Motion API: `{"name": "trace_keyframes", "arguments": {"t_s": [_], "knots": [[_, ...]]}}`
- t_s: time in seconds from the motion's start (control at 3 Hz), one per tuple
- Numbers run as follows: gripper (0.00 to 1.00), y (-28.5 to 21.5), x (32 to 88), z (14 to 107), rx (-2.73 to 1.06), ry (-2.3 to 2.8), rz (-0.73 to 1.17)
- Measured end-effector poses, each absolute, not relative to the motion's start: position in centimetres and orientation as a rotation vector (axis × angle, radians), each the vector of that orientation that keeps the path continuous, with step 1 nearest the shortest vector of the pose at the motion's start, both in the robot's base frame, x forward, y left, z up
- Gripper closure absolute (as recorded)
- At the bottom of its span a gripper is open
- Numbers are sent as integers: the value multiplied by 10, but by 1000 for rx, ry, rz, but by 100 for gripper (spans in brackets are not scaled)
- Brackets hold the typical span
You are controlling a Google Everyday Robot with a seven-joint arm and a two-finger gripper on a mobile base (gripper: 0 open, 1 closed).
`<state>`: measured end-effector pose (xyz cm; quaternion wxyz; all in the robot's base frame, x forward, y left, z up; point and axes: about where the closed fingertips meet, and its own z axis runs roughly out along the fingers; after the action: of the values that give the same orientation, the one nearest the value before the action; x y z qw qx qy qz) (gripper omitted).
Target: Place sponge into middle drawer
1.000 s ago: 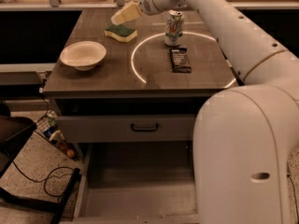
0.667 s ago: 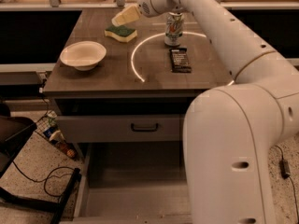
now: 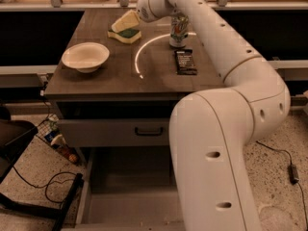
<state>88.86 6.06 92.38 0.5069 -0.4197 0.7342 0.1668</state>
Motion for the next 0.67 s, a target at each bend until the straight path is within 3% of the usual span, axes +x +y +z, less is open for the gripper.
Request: {"name": "trace_keyframes", "arguments": {"t_s": [0.67], "knots": [[0, 72, 890, 886, -1036, 1869, 506]]}}
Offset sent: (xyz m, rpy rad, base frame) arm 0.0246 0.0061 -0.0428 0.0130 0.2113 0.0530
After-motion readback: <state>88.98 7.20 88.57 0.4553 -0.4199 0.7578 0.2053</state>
